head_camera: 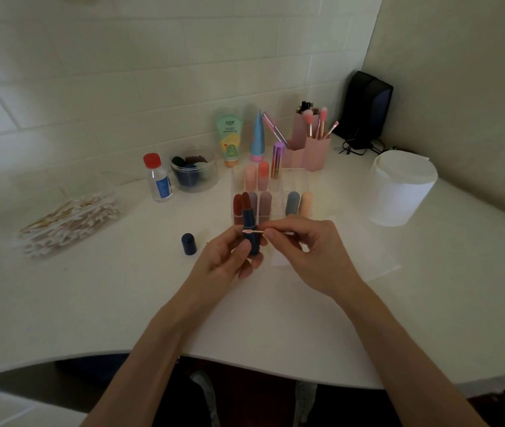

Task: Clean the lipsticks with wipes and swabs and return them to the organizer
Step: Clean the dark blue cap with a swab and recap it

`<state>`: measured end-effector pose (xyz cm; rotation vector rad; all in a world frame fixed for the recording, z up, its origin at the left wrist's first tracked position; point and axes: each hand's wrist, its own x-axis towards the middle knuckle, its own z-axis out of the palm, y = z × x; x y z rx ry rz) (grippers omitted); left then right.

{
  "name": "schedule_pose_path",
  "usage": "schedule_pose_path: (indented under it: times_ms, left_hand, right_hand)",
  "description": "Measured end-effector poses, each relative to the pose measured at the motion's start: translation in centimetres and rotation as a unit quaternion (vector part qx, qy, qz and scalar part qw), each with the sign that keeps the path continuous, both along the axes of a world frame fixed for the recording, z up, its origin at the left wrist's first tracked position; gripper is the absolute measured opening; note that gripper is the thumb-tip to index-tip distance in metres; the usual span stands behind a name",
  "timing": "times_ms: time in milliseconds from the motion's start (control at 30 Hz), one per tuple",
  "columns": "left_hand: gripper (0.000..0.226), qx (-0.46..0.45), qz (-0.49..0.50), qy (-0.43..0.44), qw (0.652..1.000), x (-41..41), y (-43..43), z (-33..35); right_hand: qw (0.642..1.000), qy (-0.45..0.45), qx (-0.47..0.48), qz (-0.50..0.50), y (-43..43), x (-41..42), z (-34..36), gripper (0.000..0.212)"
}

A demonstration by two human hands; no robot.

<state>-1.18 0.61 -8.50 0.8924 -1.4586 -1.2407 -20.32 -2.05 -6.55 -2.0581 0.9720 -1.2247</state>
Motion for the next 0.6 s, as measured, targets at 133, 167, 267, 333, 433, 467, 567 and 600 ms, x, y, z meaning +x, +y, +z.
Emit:
schedule_pose_path:
  times_ms: [133, 167, 267, 333, 433, 467, 567, 600]
  left_hand:
    - [0.028, 0.014, 0.043, -0.006, 0.999, -0.1, -0.25, -0.2]
    - [0.027, 0.015, 0.048, -0.004, 0.999, -0.02, -0.34, -0.2]
    - [0.019, -0.005, 0.04, -0.025, 0.999, 0.37, -0.38, -0.23]
    - [0.02, -0.009, 0.033, -0.016, 0.999, 0.35, -0.22, -0.06]
    - [0.032, 0.01, 0.041, 0.043, 0.998, 0.13, 0.03, 0.33]
    - [0.03, 0.009, 0.043, 0.048, 0.998, 0.11, 0.03, 0.31]
    - [0.024, 0.011, 0.038, 0.047, 0.998, 0.16, -0.05, 0.02]
    - [0.024, 0.012, 0.037, 0.042, 0.998, 0.13, -0.06, -0.01]
  right_hand:
    - [1.0, 0.003, -0.001, 0.001, 0.08, 0.23, -0.01, 0.018]
    - [1.0, 0.003, -0.001, 0.002, 0.12, 0.26, 0.02, 0.018]
    - [1.0, -0.007, 0.0, -0.002, 0.09, 0.17, -0.01, 0.018]
    - [1.0, -0.009, 0.0, -0.005, 0.05, 0.11, 0.0, 0.018]
    - [1.0, -0.015, 0.003, 0.001, 0.04, 0.05, 0.0, 0.017]
    - [1.0, -0.017, 0.006, 0.005, 0.03, 0.04, -0.03, 0.017]
    - [1.0, -0.011, 0.011, 0.003, -0.03, 0.0, -0.08, 0.019]
    - [1.0, -0.01, 0.011, -0.001, -0.04, -0.01, -0.1, 0.019]
